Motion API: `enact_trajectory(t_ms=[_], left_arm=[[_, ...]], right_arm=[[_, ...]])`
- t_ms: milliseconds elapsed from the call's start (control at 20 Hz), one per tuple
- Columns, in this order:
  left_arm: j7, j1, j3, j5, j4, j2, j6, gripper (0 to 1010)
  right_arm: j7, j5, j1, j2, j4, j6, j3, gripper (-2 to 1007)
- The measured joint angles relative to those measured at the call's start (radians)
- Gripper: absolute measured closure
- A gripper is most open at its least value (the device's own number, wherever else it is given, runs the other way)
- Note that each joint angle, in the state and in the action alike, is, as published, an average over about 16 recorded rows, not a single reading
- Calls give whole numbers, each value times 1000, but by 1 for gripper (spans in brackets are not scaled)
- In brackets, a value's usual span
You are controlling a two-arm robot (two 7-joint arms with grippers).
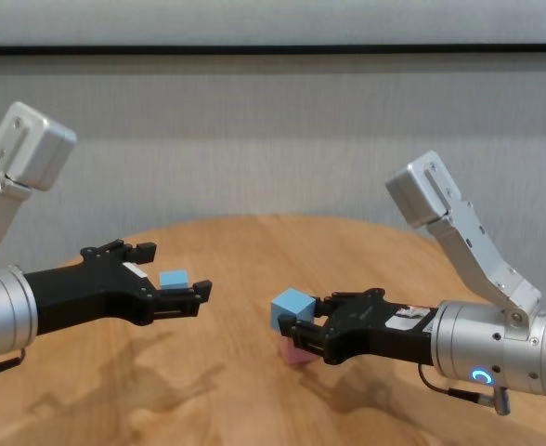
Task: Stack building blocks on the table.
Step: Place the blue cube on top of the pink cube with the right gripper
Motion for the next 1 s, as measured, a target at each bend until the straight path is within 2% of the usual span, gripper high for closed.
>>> enact_trajectory(t_ms=[600, 1000], left_arm=[[0, 0, 0, 0, 0, 0, 0, 10], [0, 0, 0, 0, 0, 0, 0, 11]], right_arm=[[-4, -8, 12, -11, 29, -11, 7, 632], [-8, -10, 7, -6, 11, -3, 16, 538]])
